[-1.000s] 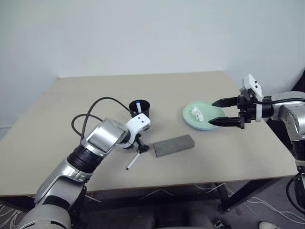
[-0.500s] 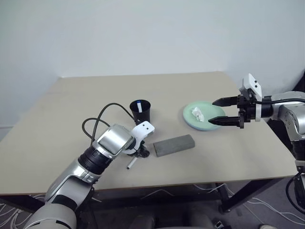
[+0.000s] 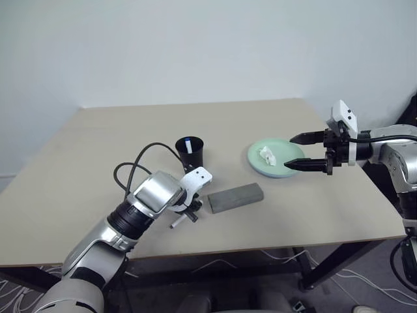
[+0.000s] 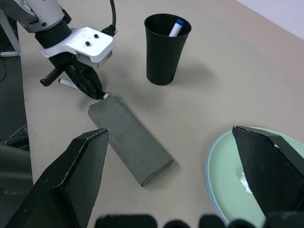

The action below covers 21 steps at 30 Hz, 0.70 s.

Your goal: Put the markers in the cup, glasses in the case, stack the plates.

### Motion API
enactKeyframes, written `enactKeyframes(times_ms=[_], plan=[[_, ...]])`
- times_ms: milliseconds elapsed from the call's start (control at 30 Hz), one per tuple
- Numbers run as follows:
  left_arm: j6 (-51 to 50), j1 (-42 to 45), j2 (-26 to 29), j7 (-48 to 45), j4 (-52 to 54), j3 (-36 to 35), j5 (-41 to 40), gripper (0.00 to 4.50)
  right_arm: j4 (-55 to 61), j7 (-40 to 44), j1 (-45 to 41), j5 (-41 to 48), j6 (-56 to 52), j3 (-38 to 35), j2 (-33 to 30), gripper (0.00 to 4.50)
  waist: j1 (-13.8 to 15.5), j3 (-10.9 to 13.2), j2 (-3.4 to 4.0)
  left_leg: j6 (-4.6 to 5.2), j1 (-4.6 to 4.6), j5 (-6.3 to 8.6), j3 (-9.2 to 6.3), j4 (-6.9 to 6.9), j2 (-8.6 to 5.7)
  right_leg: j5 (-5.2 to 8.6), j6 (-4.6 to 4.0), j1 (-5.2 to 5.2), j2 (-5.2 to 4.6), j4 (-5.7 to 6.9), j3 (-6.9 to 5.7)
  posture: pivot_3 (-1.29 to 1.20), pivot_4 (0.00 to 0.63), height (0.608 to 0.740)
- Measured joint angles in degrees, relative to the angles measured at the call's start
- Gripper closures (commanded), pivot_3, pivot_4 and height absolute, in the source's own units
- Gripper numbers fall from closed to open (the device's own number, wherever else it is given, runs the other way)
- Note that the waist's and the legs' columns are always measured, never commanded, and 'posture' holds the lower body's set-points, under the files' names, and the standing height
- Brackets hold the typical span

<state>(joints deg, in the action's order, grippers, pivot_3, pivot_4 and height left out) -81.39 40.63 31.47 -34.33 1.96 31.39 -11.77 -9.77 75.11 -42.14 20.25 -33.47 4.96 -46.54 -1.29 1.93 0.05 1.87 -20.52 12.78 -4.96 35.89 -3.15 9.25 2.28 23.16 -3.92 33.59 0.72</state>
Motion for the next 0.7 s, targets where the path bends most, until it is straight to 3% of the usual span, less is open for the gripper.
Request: enactKeyframes(times_ms=[133, 333, 433, 700], plan=[[5.10, -2.58, 1.79, -0.60, 0.28, -3.40, -0.53, 4.38, 0.00, -0.02, 0.00, -0.01, 0.09, 0.01, 0.00, 0.00, -0.03, 0.01, -0.02, 0.00, -0.05, 0.00, -0.02, 0.00, 0.10, 0.00, 0.00, 0.14, 0.00, -0.01, -0.02, 0.00, 0.000, 0.727], [19.91, -4.37, 3.18, -7.07, -0.19, -20.61, -7.10, 4.38, -0.05, -0.19, 0.05, -0.03, 0.16, 0.00, -0.04, 0.00, 0.13, 0.01, -0.01, -0.01, -0.11, -0.01, 0.00, 0.02, 0.25, -0.01, -0.01, 0.17, -0.09, -0.04, 0.00, 0.00, 0.000, 0.727], [29.44, -3.38, 0.35, -9.43, -2.64, -28.83, -10.26, 4.38, -0.06, -0.32, 0.05, -0.03, 0.17, 0.01, 0.01, 0.00, 0.32, 0.00, -0.02, 0.05, -0.19, -0.02, 0.00, 0.01, 0.15, -0.03, 0.02, 0.13, -0.18, -0.15, 0.06, 0.00, 0.000, 0.727], [45.18, -0.19, -7.27, -4.24, -10.51, -36.57, -10.71, 4.38, -0.20, -0.38, -0.10, -0.02, 0.19, 0.18, 0.37, 0.00, 0.52, -0.01, -0.03, 0.22, -0.24, 0.08, -0.02, 0.00, -0.05, -0.15, 0.12, -0.01, -0.16, -0.56, 0.15, 0.00, 0.000, 0.727]])
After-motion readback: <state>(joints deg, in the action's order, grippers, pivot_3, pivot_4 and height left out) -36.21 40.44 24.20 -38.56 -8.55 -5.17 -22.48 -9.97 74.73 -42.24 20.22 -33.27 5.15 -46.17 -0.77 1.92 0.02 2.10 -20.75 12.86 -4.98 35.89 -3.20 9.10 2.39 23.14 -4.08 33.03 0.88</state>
